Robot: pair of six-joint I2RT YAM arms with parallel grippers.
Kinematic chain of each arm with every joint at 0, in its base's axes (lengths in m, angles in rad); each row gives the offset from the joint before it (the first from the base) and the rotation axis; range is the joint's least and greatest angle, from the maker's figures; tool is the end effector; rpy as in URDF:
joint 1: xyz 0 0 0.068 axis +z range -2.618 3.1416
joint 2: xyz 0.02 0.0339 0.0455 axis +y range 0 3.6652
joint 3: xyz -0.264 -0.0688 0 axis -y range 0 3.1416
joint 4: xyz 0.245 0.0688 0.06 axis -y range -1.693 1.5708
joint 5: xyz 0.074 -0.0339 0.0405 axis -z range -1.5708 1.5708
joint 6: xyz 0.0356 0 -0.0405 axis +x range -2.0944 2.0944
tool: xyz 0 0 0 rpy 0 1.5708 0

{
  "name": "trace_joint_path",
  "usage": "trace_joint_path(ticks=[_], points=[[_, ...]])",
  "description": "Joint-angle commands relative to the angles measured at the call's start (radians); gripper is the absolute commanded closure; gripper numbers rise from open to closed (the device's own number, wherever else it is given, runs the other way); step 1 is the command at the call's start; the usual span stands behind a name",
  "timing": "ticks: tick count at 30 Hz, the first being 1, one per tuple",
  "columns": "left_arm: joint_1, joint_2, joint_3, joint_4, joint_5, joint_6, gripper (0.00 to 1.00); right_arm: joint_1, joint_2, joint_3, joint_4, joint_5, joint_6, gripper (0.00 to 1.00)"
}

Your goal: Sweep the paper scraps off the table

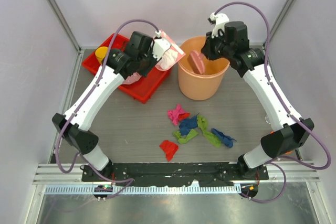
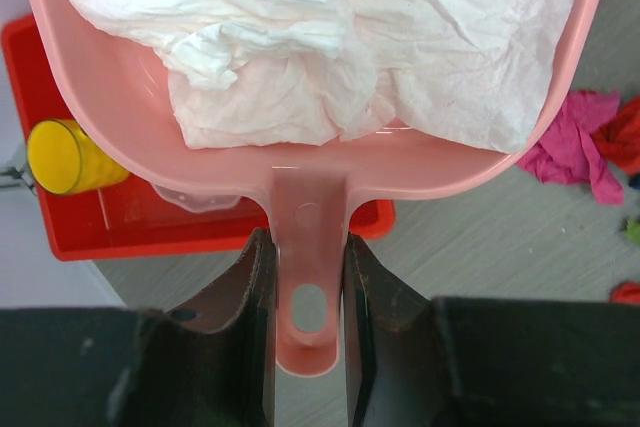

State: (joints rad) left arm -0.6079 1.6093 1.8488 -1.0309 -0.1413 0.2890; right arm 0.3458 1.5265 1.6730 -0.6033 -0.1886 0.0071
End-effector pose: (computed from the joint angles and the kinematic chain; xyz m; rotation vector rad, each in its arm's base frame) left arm 0.2743 -0.1848 0.4160 0.9578 2.1483 0.0110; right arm 0.3174 0.1214 0.4243 -0.4623 1.9907 0.4130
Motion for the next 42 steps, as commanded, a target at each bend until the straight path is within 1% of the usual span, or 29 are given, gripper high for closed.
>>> trace_joint_path(ticks=[1, 2, 3, 5, 7, 11, 14, 17, 18, 22, 24, 25, 26, 27, 28, 29, 30, 31, 32, 33, 36, 37, 38, 39, 40, 42], points=[[-0.004, 0.104, 0.170, -0.023, -0.050, 0.004, 1.00, 0.001, -0.086, 0.139, 0.065, 0.305, -0.059, 0.99], [-0.006, 0.125, 0.229, -0.030, -0.058, 0.006, 1.00, 0.002, -0.094, 0.155, 0.069, 0.345, -0.068, 0.99], [-0.006, 0.142, 0.259, -0.044, -0.061, 0.010, 1.00, 0.001, -0.103, 0.159, 0.076, 0.427, -0.078, 0.99], [-0.007, 0.188, 0.337, -0.054, -0.078, 0.016, 1.00, 0.001, -0.141, 0.151, 0.103, 0.494, -0.104, 0.99], [-0.015, 0.216, 0.377, -0.049, -0.098, 0.030, 1.00, 0.001, -0.170, 0.124, 0.135, 0.561, -0.117, 0.99], [-0.053, 0.270, 0.446, 0.003, -0.216, 0.087, 1.00, 0.001, -0.239, 0.082, 0.161, 0.577, -0.133, 0.99], [-0.090, 0.323, 0.506, 0.035, -0.262, 0.130, 1.00, 0.001, -0.256, 0.064, 0.160, 0.571, -0.137, 0.99], [-0.131, 0.377, 0.555, 0.084, -0.349, 0.196, 1.00, 0.001, -0.276, 0.059, 0.155, 0.577, -0.139, 0.99], [-0.141, 0.397, 0.556, 0.106, -0.400, 0.214, 1.00, 0.001, -0.291, 0.057, 0.155, 0.583, -0.139, 0.99], [-0.187, 0.435, 0.546, 0.227, -0.521, 0.334, 1.00, 0.001, -0.341, 0.036, 0.174, 0.621, -0.150, 0.99], [-0.202, 0.449, 0.534, 0.308, -0.569, 0.415, 1.00, 0.001, -0.362, 0.028, 0.181, 0.641, -0.156, 0.99], [-0.208, 0.454, 0.505, 0.346, -0.622, 0.449, 1.00, 0.001, -0.382, 0.022, 0.183, 0.644, -0.160, 0.99], [-0.214, 0.451, 0.483, 0.438, -0.648, 0.532, 1.00, 0.001, -0.391, 0.019, 0.183, 0.646, -0.163, 0.99], [-0.230, 0.446, 0.457, 0.489, -0.668, 0.576, 1.00, 0.001, -0.400, 0.018, 0.183, 0.640, -0.164, 0.99], [-0.236, 0.430, 0.399, 0.546, -0.704, 0.617, 1.00, 0.002, -0.416, 0.013, 0.185, 0.634, -0.167, 0.99], [-0.243, 0.423, 0.365, 0.668, -0.715, 0.672, 1.00, 0.001, -0.422, 0.011, 0.185, 0.626, -0.168, 0.99], [-0.256, 0.416, 0.333, 0.728, -0.727, 0.767, 1.00, 0.001, -0.427, 0.008, 0.183, 0.614, -0.168, 0.99], [-0.262, 0.411, 0.282, 0.782, -0.739, 0.821, 1.00, 0.001, -0.430, 0.004, 0.183, 0.612, -0.168, 0.99], [-0.266, 0.411, 0.265, 0.867, -0.759, 0.864, 1.00, 0.001, -0.436, 0.002, 0.181, 0.607, -0.168, 0.99], [-0.277, 0.413, 0.251, 0.902, -0.767, 0.930, 1.00, 0.001, -0.439, 0.001, 0.181, 0.603, -0.168, 0.99], [-0.291, 0.402, 0.184, 1.028, -0.776, 1.015, 1.00, 0.001, -0.450, -0.009, 0.183, 0.594, -0.164, 0.99], [-0.297, 0.396, 0.144, 1.081, -0.778, 1.074, 1.00, 0.001, -0.453, -0.013, 0.183, 0.589, -0.164, 0.99], [-0.300, 0.388, 0.123, 1.167, -0.781, 1.113, 1.00, 0.001, -0.456, -0.015, 0.183, 0.584, -0.164, 0.99], [-0.308, 0.386, 0.104, 1.216, -0.784, 1.151, 1.00, 0.001, -0.457, -0.018, 0.186, 0.584, -0.164, 0.99], [-0.311, 0.385, 0.063, 1.327, -0.787, 1.246, 1.00, 0.001, -0.459, -0.018, 0.188, 0.583, -0.165, 0.99], [-0.319, 0.385, 0.023, 1.438, -0.781, 1.338, 1.00, 0.001, -0.460, -0.019, 0.188, 0.578, -0.168, 0.99]])
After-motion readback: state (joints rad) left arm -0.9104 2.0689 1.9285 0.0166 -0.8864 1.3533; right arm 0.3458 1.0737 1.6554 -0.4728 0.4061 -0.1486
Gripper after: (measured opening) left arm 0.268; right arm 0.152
